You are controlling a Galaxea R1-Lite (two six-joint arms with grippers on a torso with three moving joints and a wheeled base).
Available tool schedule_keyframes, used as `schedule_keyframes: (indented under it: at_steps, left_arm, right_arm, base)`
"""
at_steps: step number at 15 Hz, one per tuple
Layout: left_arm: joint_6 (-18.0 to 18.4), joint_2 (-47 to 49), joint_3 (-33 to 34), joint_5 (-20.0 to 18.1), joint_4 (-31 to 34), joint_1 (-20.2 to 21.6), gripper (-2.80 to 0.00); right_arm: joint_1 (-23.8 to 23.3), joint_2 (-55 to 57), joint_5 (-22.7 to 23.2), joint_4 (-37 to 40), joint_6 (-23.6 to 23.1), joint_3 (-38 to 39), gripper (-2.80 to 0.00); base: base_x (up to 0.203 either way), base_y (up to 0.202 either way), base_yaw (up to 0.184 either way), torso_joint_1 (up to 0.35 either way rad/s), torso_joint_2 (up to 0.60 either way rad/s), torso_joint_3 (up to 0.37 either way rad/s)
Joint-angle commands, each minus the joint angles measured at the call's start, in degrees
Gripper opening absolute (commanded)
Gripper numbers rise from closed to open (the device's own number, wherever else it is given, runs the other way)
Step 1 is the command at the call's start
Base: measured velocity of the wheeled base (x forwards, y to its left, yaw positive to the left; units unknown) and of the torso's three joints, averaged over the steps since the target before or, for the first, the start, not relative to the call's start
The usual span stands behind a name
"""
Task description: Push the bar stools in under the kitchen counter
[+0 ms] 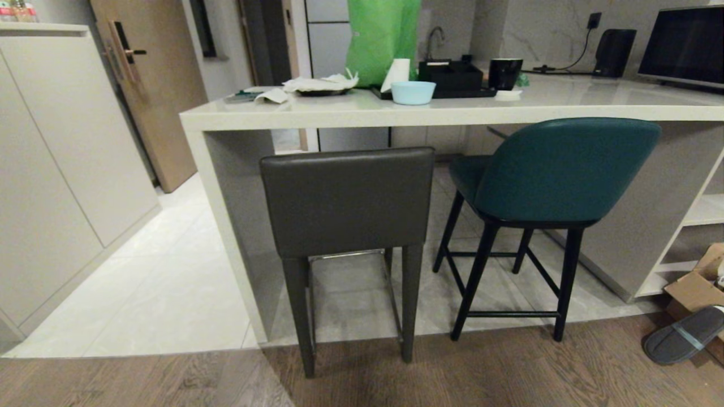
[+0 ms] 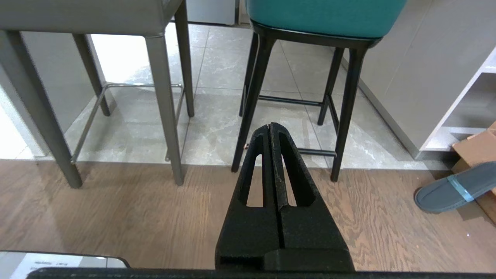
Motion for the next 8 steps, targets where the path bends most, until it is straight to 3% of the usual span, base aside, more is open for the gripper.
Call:
schedule_keyframes:
  at_steps: [1,8]
  left_arm:
    - [0.18,0.07,0.18,-0.02,0.01,0.11,-2.8]
    - [-0.7,0.07,0.18,0.07,0.01,0.11,-2.8]
  right_arm:
    - [0.04,0.11,0.06,-0.05,0.1,0.0,-2.8]
    - [-0.05,0.11,0.06,-0.05,0.11,0.0,-2.8]
  base:
    - [0.0,0.0,0.0,0.0,0.0,0.0]
    - [0.0,0.0,0.0,0.0,0.0,0.0]
